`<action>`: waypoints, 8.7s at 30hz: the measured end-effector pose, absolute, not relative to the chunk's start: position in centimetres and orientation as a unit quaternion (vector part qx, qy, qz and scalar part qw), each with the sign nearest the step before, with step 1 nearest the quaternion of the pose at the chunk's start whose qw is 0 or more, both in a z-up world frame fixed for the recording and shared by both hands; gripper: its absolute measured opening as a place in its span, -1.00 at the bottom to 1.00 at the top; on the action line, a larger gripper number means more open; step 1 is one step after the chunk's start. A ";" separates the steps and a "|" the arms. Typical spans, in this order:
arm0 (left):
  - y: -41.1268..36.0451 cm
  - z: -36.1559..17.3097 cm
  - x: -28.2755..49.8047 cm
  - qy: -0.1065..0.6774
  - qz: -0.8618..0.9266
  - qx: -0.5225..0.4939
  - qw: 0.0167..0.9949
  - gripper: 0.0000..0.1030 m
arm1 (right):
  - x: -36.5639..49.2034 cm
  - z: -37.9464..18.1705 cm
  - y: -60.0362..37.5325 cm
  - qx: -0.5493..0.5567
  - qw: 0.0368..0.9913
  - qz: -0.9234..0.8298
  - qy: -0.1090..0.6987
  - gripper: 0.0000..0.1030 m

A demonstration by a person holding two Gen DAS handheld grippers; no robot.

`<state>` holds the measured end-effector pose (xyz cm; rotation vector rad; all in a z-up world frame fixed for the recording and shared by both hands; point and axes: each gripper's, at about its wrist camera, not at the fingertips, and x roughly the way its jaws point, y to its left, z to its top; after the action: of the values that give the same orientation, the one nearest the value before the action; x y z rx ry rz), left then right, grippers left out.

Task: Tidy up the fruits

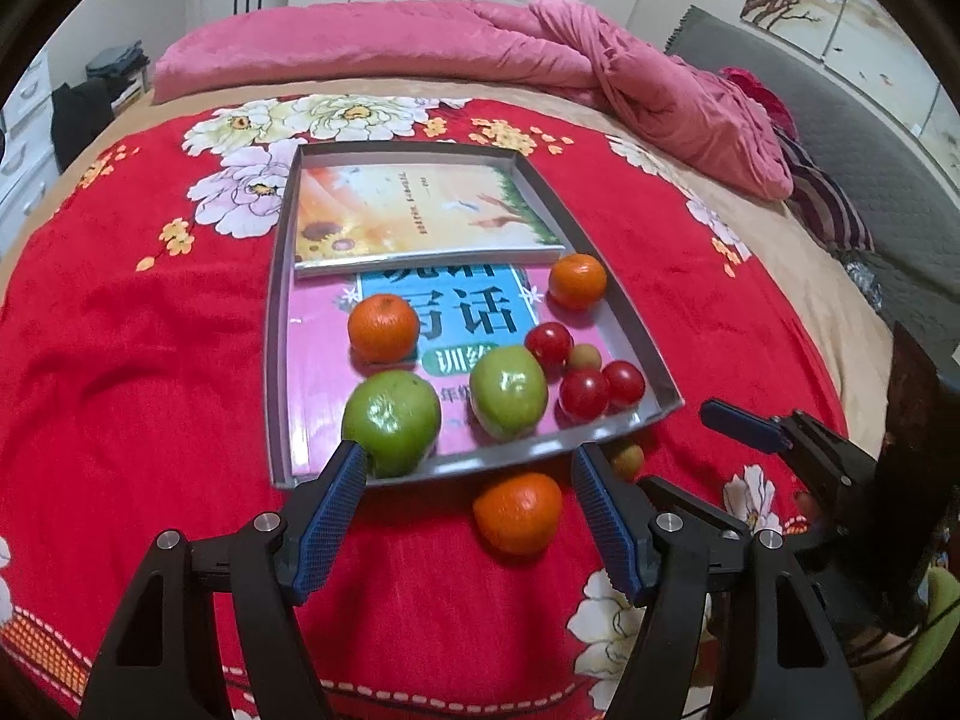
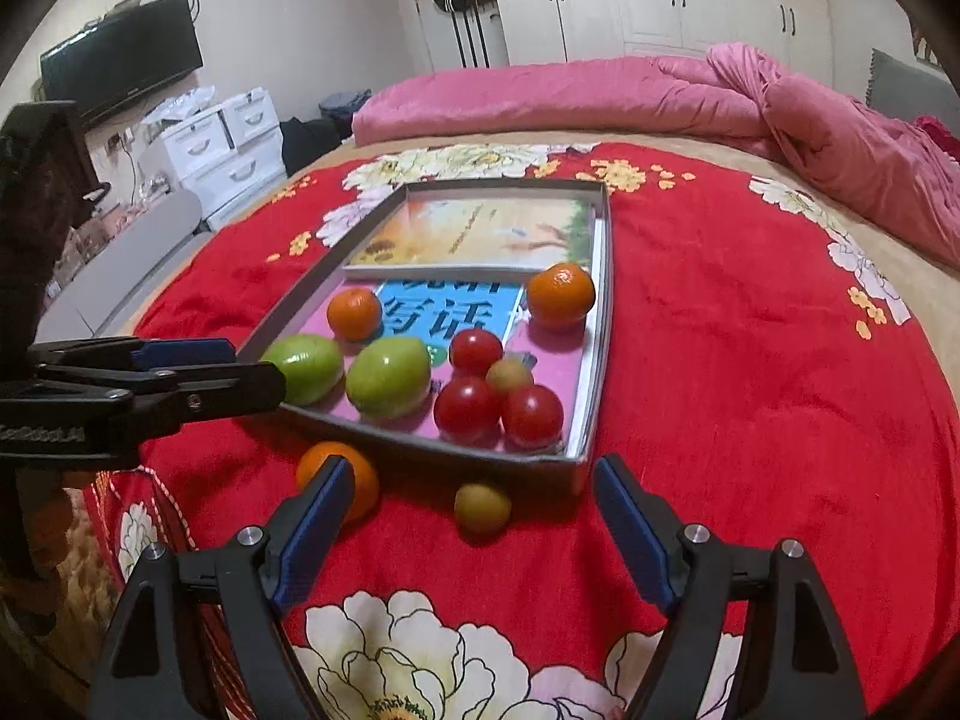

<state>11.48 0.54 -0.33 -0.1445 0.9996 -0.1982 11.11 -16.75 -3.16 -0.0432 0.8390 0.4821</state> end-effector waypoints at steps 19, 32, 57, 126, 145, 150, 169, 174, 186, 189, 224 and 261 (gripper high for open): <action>-0.4 -3.0 10.4 0.517 -0.119 -0.066 0.845 0.41 | 12.1 -5.8 -15.9 -0.036 0.858 0.236 0.454 0.17; -1.5 -5.3 11.1 0.538 -0.127 -0.079 0.830 0.18 | 12.5 -6.6 -14.7 -0.077 0.851 0.244 0.458 -0.51; -0.2 -0.6 11.8 0.486 -0.124 -0.111 0.858 -0.22 | 11.6 -1.3 -16.7 0.000 0.888 0.281 0.363 -0.51; 0.3 -1.6 14.7 0.482 -0.093 -0.091 0.867 -0.22 | 13.2 -3.2 -16.6 -0.029 0.899 0.223 0.376 -0.07; 0.3 -1.5 14.3 0.483 -0.087 -0.086 0.867 0.10 | 13.2 -2.8 -16.7 -0.026 0.902 0.217 0.372 0.06; 0.7 -1.4 14.2 0.483 -0.084 -0.089 0.867 0.14 | 13.1 -2.6 -17.0 -0.017 0.904 0.217 0.368 0.24; 1.3 1.5 12.1 0.448 -0.060 -0.081 0.888 0.55 | 11.7 -0.3 -18.8 0.024 0.924 0.196 0.327 0.94; 1.5 1.3 9.9 0.448 -0.044 -0.082 0.889 0.57 | 9.9 1.1 -18.9 0.023 0.932 0.190 0.309 0.97; 1.4 -0.3 4.9 0.466 -0.029 -0.082 0.880 0.57 | 5.1 1.6 -18.5 0.042 0.919 0.192 0.341 0.98; 1.6 -0.6 4.5 0.469 -0.029 -0.085 0.879 0.57 | 4.1 1.1 -18.1 0.033 0.915 0.188 0.354 0.98; 2.3 -0.1 3.1 0.462 -0.037 -0.111 0.879 0.57 | 2.4 0.6 -16.2 -0.011 0.921 0.177 0.348 0.98; 1.7 0.1 2.9 0.463 -0.043 -0.111 0.879 0.57 | 2.4 0.6 -17.3 -0.011 0.925 0.164 0.342 0.98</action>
<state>2.86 1.67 0.13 -0.2307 0.9644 -0.0896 2.42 -17.26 0.63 -0.0233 0.7019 0.3368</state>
